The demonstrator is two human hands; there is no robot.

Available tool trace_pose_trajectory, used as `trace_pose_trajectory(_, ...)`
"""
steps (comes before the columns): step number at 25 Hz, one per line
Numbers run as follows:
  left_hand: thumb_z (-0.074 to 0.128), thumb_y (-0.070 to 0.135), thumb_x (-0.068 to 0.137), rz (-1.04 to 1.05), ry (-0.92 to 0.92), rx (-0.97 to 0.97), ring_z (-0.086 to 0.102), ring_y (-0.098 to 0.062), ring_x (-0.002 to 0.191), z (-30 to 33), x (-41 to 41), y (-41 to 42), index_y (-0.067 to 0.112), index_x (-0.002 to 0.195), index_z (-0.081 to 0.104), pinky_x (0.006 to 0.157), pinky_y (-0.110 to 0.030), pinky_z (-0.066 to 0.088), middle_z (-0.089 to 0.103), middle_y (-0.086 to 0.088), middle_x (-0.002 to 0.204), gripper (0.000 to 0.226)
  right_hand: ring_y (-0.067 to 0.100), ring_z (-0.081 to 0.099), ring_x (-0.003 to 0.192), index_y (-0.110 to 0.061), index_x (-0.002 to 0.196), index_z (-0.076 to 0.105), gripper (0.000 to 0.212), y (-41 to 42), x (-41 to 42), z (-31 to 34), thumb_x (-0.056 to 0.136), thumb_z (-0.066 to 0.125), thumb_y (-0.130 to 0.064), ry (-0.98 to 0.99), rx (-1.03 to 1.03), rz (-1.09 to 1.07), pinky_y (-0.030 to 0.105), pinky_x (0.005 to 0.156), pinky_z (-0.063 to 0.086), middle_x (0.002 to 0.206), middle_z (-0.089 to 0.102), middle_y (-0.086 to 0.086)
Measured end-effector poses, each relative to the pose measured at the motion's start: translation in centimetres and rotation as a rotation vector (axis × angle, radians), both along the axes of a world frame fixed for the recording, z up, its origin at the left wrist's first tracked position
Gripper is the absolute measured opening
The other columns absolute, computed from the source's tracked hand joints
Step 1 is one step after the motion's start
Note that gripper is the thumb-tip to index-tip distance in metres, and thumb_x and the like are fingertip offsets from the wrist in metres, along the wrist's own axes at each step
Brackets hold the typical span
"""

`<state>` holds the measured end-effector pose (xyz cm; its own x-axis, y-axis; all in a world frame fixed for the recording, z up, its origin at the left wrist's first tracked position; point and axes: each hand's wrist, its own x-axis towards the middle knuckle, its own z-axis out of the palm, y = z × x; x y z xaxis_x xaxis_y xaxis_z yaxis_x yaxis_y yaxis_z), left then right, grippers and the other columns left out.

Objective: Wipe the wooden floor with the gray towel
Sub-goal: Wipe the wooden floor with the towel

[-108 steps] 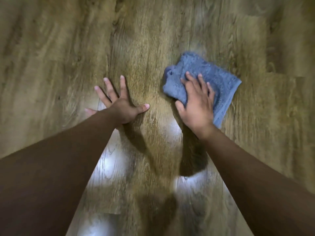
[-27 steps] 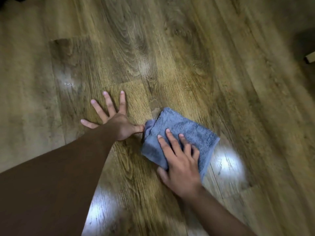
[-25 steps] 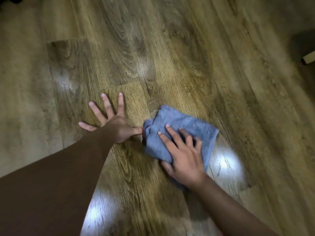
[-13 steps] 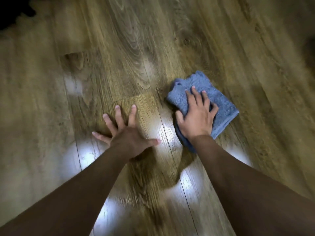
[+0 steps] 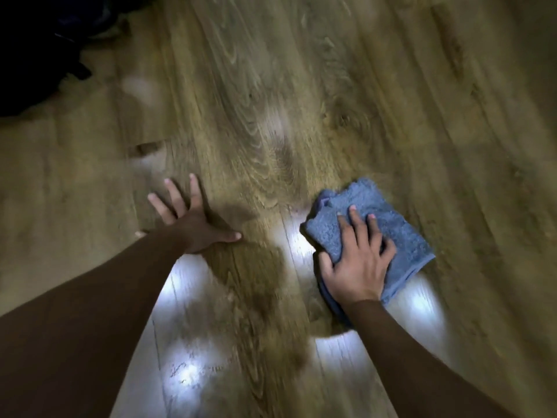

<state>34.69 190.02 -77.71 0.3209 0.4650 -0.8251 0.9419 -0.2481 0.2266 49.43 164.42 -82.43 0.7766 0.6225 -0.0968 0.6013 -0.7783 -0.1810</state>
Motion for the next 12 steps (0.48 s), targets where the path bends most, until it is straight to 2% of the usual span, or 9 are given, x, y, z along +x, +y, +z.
trace_pose_trajectory(3, 0.064, 0.088, 0.031, 0.038, -0.004, 0.025, -0.051, -0.037, 0.136, -0.9, 0.1, 0.2, 0.058, 0.125, -0.051, 0.105, -0.086, -0.005, -0.068, 0.009, 0.130, 0.152, 0.034, 0.031, 0.145, -0.022, 0.142, 0.044, 0.075, -0.3, 0.1, -0.7, 0.073, 0.050, -0.053, -0.028, 0.001, 0.007, 0.058, 0.106, 0.027, 0.157, 0.038, 0.001)
trace_pose_trajectory(5, 0.069, 0.088, 0.035, 0.010, 0.030, 0.052, -0.052, -0.035, 0.136, -1.2, -0.2, 0.3, 0.061, 0.116, -0.053, 0.102, -0.088, -0.004, -0.070, 0.012, 0.125, 0.149, 0.034, 0.029, 0.145, -0.022, 0.142, 0.042, 0.076, -0.5, 0.2, -0.9, 0.073, 0.050, -0.054, -0.041, -0.010, 0.028, 0.058, 0.107, 0.025, 0.158, 0.036, 0.001)
trace_pose_trajectory(9, 0.082, 0.079, 0.047, 0.020, 0.069, 0.059, -0.049, -0.036, 0.139, -1.3, 0.5, 0.3, 0.055, 0.135, -0.046, 0.100, -0.089, -0.001, -0.063, 0.007, 0.141, 0.157, 0.035, 0.024, 0.146, -0.022, 0.142, 0.041, 0.074, 2.4, 2.6, -0.4, 0.075, 0.051, -0.052, 0.015, -0.002, 0.006, 0.059, 0.107, 0.023, 0.158, 0.035, 0.002)
trace_pose_trajectory(12, 0.083, 0.077, 0.047, 0.037, 0.076, 0.043, -0.050, -0.035, 0.138, -1.6, 0.3, 0.4, 0.055, 0.137, -0.044, 0.101, -0.088, -0.002, -0.066, 0.009, 0.136, 0.158, 0.035, 0.021, 0.147, -0.022, 0.145, 0.040, 0.073, 8.4, 8.7, -0.3, 0.079, 0.059, -0.046, 0.037, 0.035, -0.011, 0.061, 0.109, 0.020, 0.160, 0.032, 0.001)
